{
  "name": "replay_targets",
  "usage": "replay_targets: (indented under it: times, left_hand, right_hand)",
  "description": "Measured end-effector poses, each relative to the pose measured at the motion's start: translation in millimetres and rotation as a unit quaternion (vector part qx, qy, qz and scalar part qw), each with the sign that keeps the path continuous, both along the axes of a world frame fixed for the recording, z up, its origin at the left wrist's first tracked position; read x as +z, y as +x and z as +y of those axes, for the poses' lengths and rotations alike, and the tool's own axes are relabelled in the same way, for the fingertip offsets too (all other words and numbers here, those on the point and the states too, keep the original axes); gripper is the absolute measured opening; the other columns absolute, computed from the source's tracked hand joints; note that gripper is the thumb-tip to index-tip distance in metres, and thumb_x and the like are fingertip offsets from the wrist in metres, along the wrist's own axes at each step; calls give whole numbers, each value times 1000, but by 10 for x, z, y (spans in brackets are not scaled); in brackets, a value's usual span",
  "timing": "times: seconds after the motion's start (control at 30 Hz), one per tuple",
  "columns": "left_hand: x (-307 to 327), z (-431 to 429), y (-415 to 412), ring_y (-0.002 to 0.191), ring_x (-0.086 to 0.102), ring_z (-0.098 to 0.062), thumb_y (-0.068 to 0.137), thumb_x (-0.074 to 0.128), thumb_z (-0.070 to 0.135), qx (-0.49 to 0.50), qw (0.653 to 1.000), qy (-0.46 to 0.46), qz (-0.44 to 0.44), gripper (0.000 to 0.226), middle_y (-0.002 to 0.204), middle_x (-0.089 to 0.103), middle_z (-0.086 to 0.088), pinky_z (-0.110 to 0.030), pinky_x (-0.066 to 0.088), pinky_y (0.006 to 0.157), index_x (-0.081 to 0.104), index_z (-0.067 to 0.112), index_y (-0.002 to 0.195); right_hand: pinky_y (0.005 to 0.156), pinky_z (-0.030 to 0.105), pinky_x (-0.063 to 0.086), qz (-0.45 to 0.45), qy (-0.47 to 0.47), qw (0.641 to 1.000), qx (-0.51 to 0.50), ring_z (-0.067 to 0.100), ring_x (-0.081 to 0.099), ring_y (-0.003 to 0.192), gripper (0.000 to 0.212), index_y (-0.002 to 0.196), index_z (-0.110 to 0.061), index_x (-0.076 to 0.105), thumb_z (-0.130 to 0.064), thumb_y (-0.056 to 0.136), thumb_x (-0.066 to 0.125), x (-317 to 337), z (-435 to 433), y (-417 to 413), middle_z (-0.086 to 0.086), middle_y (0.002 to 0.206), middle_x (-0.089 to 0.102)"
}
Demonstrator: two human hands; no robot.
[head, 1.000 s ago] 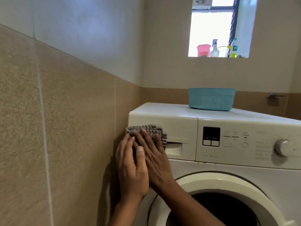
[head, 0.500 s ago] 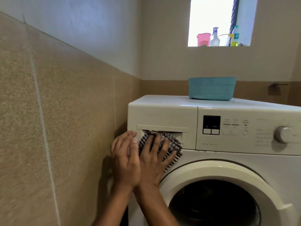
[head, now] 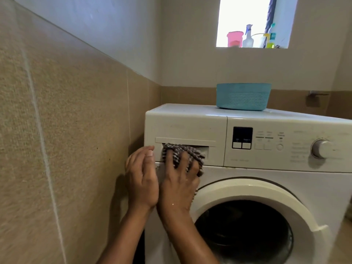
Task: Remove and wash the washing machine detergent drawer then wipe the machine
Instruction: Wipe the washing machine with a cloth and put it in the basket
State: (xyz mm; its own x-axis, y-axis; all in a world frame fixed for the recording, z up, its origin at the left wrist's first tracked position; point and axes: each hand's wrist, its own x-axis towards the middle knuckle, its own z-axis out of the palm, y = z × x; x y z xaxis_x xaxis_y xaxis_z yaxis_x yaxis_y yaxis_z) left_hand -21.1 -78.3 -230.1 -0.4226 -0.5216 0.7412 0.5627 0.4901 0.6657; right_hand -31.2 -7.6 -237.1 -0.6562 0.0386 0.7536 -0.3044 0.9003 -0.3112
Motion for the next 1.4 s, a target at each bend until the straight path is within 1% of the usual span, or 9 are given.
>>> replay_targets:
  times: [0.2, 0.4, 0.5, 0.77, 0.87, 1.0, 1.13, 1.3, 1.4]
  left_hand:
    - [21, 23, 68, 118, 58, -15, 96, 36, 45, -17, 999, 30, -24, 45, 110, 64, 18, -22, 42, 96, 69, 24, 117]
    - [-55, 4, 18, 116, 59, -19, 93, 37, 50, -18, 999, 31, -28, 44, 114, 66, 8, -26, 45, 99, 68, 25, 114]
    - [-57, 26, 10, 117, 58, -17, 96, 40, 43, -15, 999, 26, -41, 47, 121, 64, 3, -6, 40, 93, 69, 15, 120]
    - [-1, -46, -4, 143, 38, -9, 98, 34, 43, 38, 997, 47, -55, 63, 159, 40, -1, -20, 27, 120, 40, 16, 155]
    - [133, 39, -27, 154, 8, 0, 99, 28, 46, 29, 996, -23, -75, 66, 168, 15, 10, -31, 9, 128, 25, 21, 160]
    - [349, 345, -86, 154, 7, -1, 100, 25, 51, 13, 988, -150, -44, 62, 165, 17, 16, -23, 3, 126, 26, 27, 158]
    - [407, 734, -190, 156, 5, -5, 101, 29, 50, -11, 958, -283, -42, 62, 167, 20, 10, -41, 3, 128, 31, 25, 157]
    - [394, 1297, -266, 157, 2, -9, 101, 30, 49, -20, 913, -403, -51, 62, 168, 19, 8, -48, 4, 127, 33, 24, 158]
    - [497, 1560, -336, 157, 4, -12, 100, 30, 49, -14, 902, -428, -53, 64, 168, 21, 5, -49, 5, 127, 36, 21, 157]
  right_hand:
    - [86, 51, 44, 62, 14, 996, -65, 38, 39, 119, 72, 128, -30, 62, -2, 62, 72, -8, 979, -196, 14, 136, 47]
    - [116, 56, 23, 108, -140, 983, -55, 38, 20, 144, 81, 143, -18, 48, 0, 66, 70, -94, 962, -387, 15, 156, 29]
    - [118, 56, 14, 135, -15, 990, 46, 35, 5, 150, 79, 150, -20, 37, -15, 76, 64, -261, 642, -403, 10, 162, 16]
    - [120, 54, 3, 185, 307, 915, 187, 25, -5, 151, 62, 155, -25, 22, -47, 100, 37, 292, -64, -524, 1, 164, 11]
    - [117, 59, -1, 178, 288, 930, 139, 25, -4, 151, 63, 155, -27, 21, -50, 98, 36, 669, -21, -606, 2, 163, 11]
    - [118, 58, 0, 163, 170, 970, 54, 26, -5, 151, 62, 156, -29, 17, -49, 100, 36, 696, 617, -673, 5, 164, 6]
    - [117, 59, 6, 120, 11, 992, -42, 25, -4, 151, 59, 156, -30, 11, -46, 101, 26, 312, 1567, -748, 6, 164, 1]
    - [118, 58, 7, 153, 156, 976, 5, 30, 1, 150, 67, 156, -25, 7, -43, 98, 37, 137, 1911, -788, 11, 163, 6]
    - [118, 57, 7, 141, 46, 988, -53, 29, 3, 150, 61, 155, -27, 15, -46, 99, 30, 586, 2325, -978, 8, 163, 10]
